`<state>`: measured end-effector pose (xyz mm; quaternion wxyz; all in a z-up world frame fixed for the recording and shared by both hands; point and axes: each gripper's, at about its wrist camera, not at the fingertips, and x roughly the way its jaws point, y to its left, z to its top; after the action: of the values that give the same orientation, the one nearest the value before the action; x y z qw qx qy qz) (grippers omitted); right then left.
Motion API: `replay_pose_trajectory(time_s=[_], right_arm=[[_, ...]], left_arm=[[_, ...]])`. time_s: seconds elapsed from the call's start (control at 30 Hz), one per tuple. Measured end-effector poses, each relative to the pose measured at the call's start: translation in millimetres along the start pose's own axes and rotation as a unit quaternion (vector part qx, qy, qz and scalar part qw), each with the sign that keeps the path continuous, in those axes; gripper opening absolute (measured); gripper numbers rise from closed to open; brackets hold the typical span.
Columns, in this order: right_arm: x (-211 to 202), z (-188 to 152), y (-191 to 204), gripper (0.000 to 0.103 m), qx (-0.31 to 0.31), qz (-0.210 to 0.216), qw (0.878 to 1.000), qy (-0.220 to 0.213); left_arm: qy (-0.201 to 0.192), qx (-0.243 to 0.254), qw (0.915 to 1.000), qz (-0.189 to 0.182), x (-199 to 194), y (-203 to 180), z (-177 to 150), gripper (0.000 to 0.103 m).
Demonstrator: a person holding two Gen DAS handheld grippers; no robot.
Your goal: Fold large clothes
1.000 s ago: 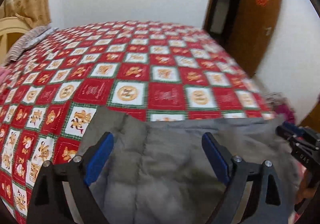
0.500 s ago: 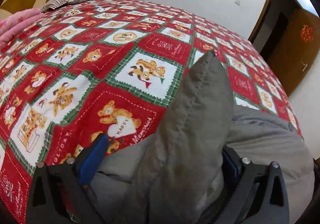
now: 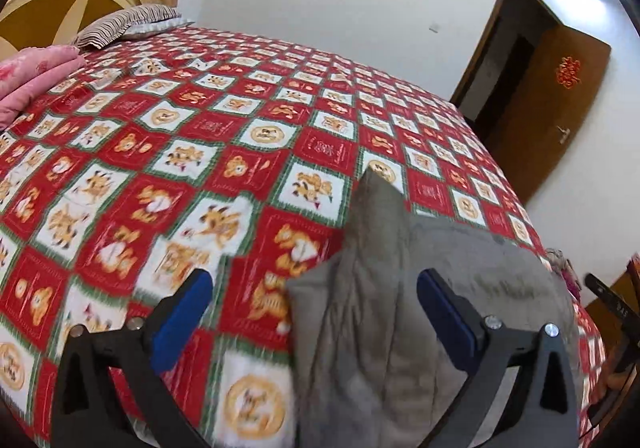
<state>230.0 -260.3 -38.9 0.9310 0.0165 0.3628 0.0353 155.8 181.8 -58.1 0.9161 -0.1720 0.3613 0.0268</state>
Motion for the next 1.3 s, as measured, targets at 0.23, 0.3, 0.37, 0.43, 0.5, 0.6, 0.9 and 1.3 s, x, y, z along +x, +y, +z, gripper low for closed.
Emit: replay_pose_trajectory(time_s=[0.23, 0.3, 0.37, 0.43, 0.5, 0.6, 0.9, 1.3], right_arm=[[45, -14, 83, 0.023, -0.008, 0.049, 0.999, 0.019], [75, -28, 86, 0.023, -0.010, 0.019, 0.999, 0.031], [116, -55, 81, 0.022, -0.010, 0.014, 0.998, 0.068], [120, -58, 74, 0.022, 0.006, 0.033, 0.997, 0.063], [120, -57, 72, 0.022, 0.009, 0.041, 0.997, 0.064], [120, -57, 69, 0.022, 0.019, 0.052, 0.996, 0.063], [128, -57, 66, 0.022, 0.026, 0.060, 0.996, 0.064], [116, -68, 82, 0.022, 0.100, 0.071, 0.988, 0.098]], left_arm=[[0.044, -0.055, 0.9971, -0.027, 29, 24, -28, 0.103], [0.069, -0.087, 0.9922, -0.057, 49, 30, -39, 0.103], [0.088, -0.106, 0.9858, -0.096, 63, 31, -49, 0.103], [0.065, -0.096, 0.9884, -0.098, 65, 26, -56, 0.103], [0.065, -0.079, 0.9875, -0.120, 67, 17, -57, 0.103], [0.093, -0.091, 0.9627, -0.237, 70, 6, -56, 0.103], [0.106, -0.079, 0.9544, -0.268, 90, -39, -68, 0.041], [0.040, -0.090, 0.9413, -0.323, 14, -71, -42, 0.018]])
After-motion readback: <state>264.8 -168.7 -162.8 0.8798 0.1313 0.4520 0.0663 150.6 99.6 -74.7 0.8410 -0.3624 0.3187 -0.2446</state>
